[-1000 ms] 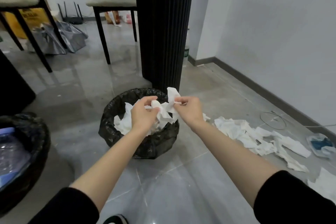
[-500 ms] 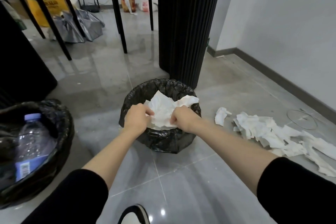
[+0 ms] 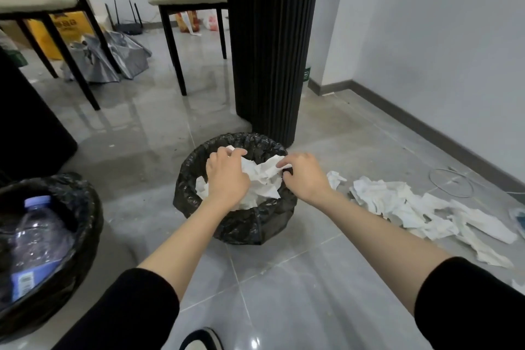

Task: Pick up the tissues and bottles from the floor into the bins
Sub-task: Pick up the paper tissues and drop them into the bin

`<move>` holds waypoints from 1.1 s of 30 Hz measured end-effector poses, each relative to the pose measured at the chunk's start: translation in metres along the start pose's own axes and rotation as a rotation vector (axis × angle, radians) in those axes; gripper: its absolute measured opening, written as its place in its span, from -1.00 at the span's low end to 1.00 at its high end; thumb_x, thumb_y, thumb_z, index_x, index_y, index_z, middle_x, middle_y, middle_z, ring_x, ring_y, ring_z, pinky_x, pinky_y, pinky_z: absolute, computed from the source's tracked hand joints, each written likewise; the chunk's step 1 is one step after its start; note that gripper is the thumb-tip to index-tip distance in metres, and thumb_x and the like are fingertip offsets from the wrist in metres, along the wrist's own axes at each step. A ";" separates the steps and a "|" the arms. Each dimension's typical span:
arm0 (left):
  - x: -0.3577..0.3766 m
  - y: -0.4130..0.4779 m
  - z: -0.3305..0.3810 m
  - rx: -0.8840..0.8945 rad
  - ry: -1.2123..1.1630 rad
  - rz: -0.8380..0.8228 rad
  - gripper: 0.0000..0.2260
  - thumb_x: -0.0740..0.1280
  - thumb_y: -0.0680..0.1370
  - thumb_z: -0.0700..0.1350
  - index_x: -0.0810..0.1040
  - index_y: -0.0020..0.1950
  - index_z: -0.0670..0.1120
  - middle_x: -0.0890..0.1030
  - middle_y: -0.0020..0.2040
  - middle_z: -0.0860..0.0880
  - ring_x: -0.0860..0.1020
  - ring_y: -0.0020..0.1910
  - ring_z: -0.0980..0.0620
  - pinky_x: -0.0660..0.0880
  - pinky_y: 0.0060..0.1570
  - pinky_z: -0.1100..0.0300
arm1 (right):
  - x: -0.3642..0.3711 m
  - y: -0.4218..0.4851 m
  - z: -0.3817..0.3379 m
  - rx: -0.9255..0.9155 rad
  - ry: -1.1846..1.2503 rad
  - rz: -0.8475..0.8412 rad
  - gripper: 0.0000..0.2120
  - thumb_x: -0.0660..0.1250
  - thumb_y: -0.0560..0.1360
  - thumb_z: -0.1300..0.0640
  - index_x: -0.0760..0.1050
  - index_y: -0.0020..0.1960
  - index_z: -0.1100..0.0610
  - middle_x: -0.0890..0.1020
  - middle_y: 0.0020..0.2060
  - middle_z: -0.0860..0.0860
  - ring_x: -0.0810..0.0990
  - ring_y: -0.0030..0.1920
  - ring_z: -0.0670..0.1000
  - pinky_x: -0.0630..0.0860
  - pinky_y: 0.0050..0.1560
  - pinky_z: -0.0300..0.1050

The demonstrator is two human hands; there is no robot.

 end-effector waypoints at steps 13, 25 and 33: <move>0.042 -0.012 0.099 0.179 -0.172 -0.061 -0.60 0.19 0.52 -0.26 0.40 0.36 -0.07 0.44 0.28 -0.09 0.36 0.28 -0.11 0.41 0.18 0.02 | -0.029 -0.063 0.126 0.447 0.154 0.071 -0.63 0.24 0.43 0.26 0.56 0.18 0.03 0.57 0.18 0.04 0.48 0.23 0.10 0.46 0.21 -0.01; 0.145 -0.045 0.178 0.198 -0.295 -0.412 -0.60 0.18 0.51 -0.24 0.44 0.33 0.00 0.55 0.22 0.00 0.52 0.17 -0.05 0.46 0.16 0.12 | -0.007 -0.117 0.232 0.731 0.173 -0.026 -0.58 0.24 0.43 0.26 0.48 0.28 0.09 0.48 0.28 0.09 0.41 0.32 0.12 0.41 0.28 -0.04; 0.199 -0.055 0.200 0.216 -0.287 -0.552 -0.58 0.20 0.51 -0.23 0.42 0.37 -0.03 0.53 0.27 -0.01 0.51 0.20 -0.06 0.42 0.16 0.14 | 0.035 -0.121 0.278 0.763 0.101 -0.257 -0.50 0.22 0.48 0.14 0.34 0.42 0.03 0.31 0.42 0.13 0.18 0.45 0.18 0.19 0.41 -0.05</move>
Point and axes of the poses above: each hand's wrist, its own y-axis towards the middle knuckle, its own x-axis out of the palm, z = x × y, the point moved 1 cm from there along y, towards the middle knuckle
